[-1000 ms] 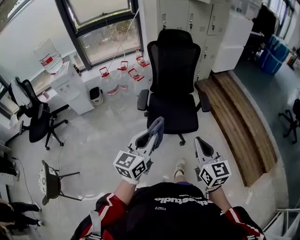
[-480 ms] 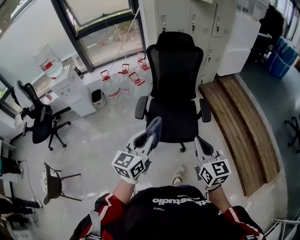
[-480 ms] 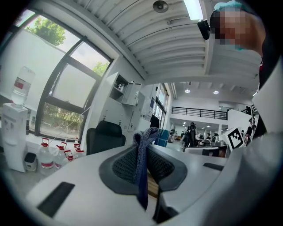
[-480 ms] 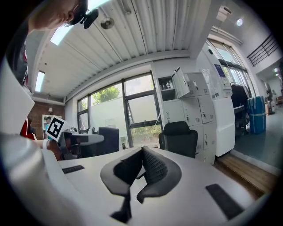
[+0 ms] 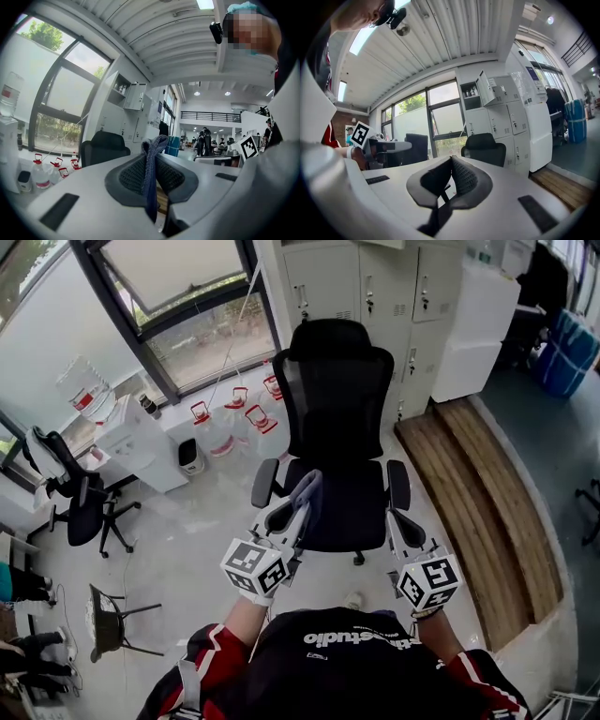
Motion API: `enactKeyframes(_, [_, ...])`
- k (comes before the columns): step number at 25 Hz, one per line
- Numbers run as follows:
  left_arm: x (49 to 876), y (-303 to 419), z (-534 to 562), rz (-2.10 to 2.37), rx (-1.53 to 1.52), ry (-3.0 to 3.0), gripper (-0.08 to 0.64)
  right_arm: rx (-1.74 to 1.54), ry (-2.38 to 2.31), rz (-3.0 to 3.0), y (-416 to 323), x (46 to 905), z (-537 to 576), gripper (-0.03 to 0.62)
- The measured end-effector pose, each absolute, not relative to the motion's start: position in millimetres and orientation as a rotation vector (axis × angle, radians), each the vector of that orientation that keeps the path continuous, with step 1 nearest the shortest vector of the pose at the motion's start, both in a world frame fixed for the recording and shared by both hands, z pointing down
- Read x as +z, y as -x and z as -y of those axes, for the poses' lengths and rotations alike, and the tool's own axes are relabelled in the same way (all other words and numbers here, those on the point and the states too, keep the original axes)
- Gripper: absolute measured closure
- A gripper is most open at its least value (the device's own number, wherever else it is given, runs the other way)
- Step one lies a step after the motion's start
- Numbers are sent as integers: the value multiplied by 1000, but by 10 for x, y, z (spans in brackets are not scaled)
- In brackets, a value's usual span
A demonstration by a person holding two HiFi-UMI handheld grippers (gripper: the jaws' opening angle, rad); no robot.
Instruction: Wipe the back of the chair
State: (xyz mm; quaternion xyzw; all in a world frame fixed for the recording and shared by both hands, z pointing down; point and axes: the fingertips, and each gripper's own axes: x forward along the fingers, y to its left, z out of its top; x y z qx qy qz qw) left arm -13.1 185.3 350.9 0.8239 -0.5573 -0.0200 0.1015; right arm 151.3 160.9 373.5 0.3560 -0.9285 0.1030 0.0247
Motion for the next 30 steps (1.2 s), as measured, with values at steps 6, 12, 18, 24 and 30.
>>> enactKeyframes(6, [3520,-84,-1473,1660,-20,-2424,500,365,-1114,2877,-1810,3820,-1185,577])
enactKeyframes(12, [3553,-128,-1173,1658,-5,-2411,500,392,-1089,2889,-1808,3893,-886,577])
enactKeyframes(18, [3722,32,-764,1632,-19,-2395,500,409,-1084,2860,-1633,4013,-591,577])
enactKeyframes(24, [3871,179,-130,1545,-60,-2404,500,398,-1149,2803,-1487,4068,-38,577])
enactKeyframes(30, [3942,355,645,1422,-78,-2433,500,368,-1202,2772,-1078,4007,602,577])
